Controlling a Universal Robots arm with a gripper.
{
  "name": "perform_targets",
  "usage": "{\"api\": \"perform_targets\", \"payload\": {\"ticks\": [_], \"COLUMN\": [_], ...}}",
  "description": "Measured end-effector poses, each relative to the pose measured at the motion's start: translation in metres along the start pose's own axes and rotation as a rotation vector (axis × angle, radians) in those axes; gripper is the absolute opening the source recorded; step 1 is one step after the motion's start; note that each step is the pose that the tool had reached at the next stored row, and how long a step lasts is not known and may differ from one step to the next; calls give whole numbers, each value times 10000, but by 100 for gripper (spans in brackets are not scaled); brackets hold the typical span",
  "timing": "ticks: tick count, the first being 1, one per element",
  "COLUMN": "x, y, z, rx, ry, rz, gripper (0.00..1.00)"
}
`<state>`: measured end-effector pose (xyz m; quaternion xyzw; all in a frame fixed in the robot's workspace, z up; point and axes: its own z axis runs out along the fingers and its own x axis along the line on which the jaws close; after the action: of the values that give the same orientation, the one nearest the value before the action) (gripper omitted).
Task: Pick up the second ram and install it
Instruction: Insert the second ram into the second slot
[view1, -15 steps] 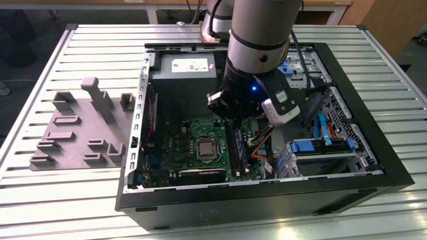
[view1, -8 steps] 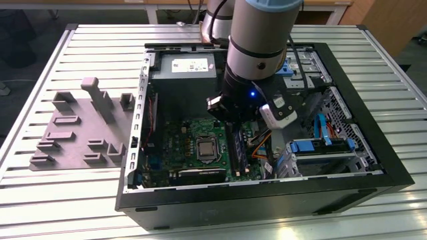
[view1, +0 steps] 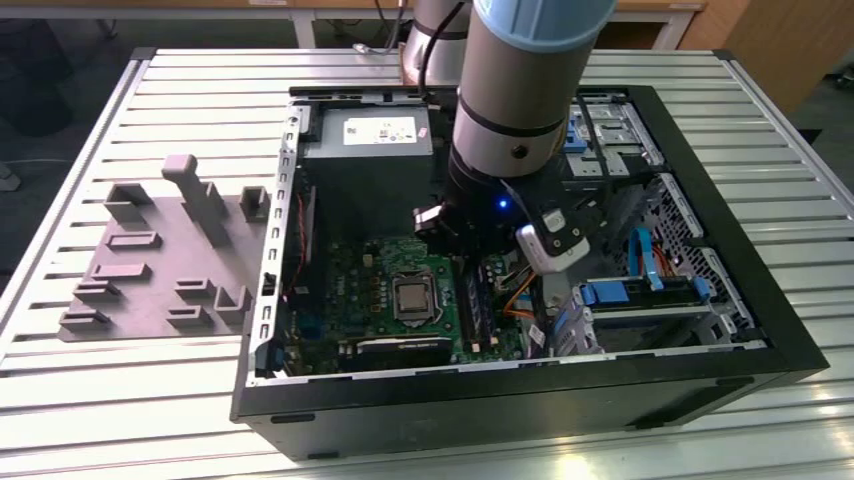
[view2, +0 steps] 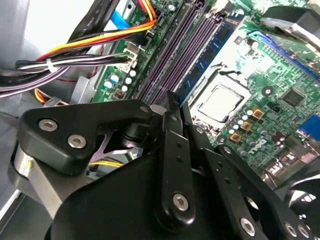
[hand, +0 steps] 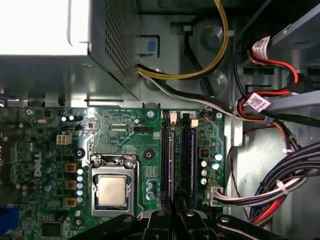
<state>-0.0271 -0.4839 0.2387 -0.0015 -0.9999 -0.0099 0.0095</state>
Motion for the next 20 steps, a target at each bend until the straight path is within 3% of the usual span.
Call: {"api": "perform_targets", "payload": {"ticks": [11, 20], "x": [-1, -20], "y": [-1, 8], "z": [36, 167], "rx": [-3, 0], "ry": [11, 14], "rz": [4, 4], "gripper": [14, 14]}}
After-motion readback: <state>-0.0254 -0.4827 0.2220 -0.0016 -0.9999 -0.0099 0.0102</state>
